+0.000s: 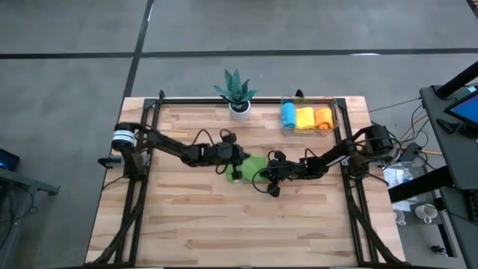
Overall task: Roll microfiber towels into tight, uniform cylinder then place into a basket
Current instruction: Roll the green microfiber cloth
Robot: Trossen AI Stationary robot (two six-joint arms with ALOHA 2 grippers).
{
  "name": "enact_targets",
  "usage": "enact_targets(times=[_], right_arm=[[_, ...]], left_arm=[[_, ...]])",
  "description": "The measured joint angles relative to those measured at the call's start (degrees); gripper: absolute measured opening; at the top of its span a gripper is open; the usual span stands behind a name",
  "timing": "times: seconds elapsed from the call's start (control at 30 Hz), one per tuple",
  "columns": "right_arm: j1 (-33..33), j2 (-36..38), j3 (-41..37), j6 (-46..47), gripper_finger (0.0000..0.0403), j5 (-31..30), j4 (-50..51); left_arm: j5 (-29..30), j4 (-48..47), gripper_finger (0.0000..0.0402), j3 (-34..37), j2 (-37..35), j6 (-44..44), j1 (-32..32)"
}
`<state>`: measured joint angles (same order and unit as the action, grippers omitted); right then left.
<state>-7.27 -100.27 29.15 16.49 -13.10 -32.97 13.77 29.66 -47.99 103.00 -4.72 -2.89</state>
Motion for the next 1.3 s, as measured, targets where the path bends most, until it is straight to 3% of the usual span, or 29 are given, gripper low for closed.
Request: enact_targets(times=[0.13, 0.57, 0.67, 0.77, 0.9, 1.0, 1.17, 1.3], right_arm=[[0.0, 0.0, 0.0, 0.0, 0.0009, -0.1, -0.1], [0.0, 0.6, 0.1, 1.3, 0.0009, -0.4, -0.1], [0.0, 3.8, 0.6, 3.7, 0.0009, 0.4, 1.8], [0.1, 9.8, 1.8, 7.7, 0.0016, 0.9, 10.5], [1.4, 17.7, 3.0, 14.8, 0.0050, -0.7, 23.0], [3.2, 20.7, 2.7, 21.6, 0.0093, -0.9, 25.8], [7.1, 19.1, 2.5, 35.9, 0.0173, 2.1, 27.1], [9.6, 14.8, 2.6, 43.3, 0.0215, 7.3, 27.1]], left_arm=[[-6.2, 0.1, 0.0000, 0.6, 1.7, -1.7, 1.5], [-9.9, 0.5, 0.0000, 1.6, 7.6, -2.1, 1.7], [-10.3, 0.5, 0.0000, 1.6, 7.6, -2.1, 1.5], [-10.3, 0.4, 0.0000, 1.7, 7.6, -1.8, 1.5], [-10.3, 0.4, 0.0000, 1.9, 7.6, -1.8, 1.5], [-10.3, 0.3, 0.0000, 1.8, 7.6, -1.8, 1.5], [-10.3, 0.0, 0.0000, 1.6, 7.7, -1.7, 1.5], [-10.3, 0.0, 0.0000, 1.6, 7.7, -1.7, 1.5]])
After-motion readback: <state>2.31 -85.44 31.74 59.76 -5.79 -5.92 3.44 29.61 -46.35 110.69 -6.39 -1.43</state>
